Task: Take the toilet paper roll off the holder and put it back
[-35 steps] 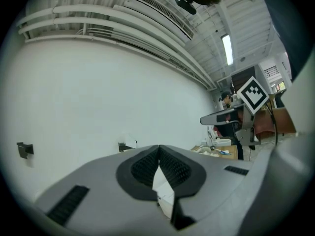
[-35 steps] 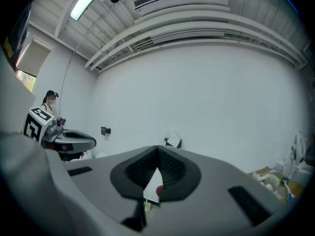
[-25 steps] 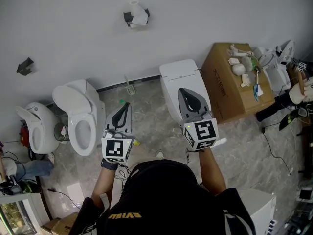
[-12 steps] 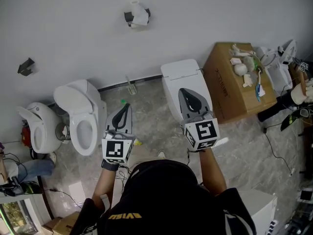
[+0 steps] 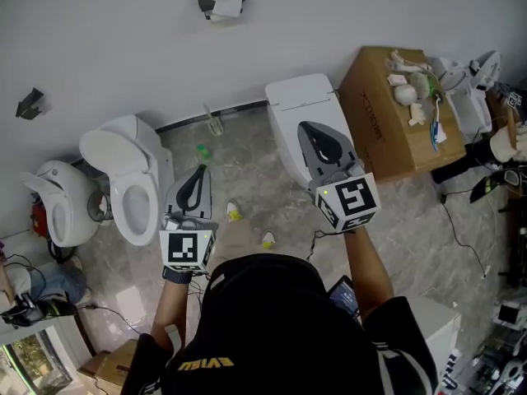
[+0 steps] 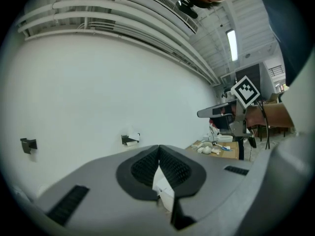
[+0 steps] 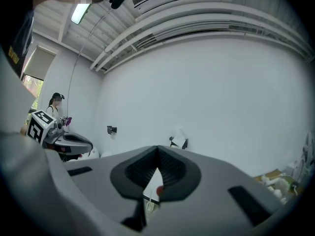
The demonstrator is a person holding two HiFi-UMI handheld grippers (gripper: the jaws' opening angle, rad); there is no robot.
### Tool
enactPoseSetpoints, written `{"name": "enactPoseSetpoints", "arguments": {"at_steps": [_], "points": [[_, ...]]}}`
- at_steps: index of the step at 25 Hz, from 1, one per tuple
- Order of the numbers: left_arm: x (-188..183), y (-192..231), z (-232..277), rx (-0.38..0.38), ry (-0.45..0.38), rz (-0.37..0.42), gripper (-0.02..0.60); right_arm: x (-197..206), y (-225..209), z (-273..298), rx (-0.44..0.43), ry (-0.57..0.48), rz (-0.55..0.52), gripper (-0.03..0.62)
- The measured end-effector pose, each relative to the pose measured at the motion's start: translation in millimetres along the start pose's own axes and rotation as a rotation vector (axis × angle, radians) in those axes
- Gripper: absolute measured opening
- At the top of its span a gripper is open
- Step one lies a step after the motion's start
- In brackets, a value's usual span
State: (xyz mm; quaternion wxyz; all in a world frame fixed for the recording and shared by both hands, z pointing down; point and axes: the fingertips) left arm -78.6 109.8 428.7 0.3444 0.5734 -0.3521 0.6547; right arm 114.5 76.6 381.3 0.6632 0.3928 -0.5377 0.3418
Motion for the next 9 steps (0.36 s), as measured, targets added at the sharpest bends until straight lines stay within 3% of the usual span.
{"name": "enactPoseSetpoints", "arguments": {"at_steps": [9], "points": [[9.4, 54.2, 42.0, -0.037, 0.034, -0.047, 0.011, -3.2, -15.4, 57.1, -0.02, -0.014, -0.007, -0.008]]}}
Point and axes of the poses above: the fingertips, and each gripper's own axes: z forward along the fingers, y to its left, x out of its underside, and after that the axes turned 4 degrees about -z, right-handed
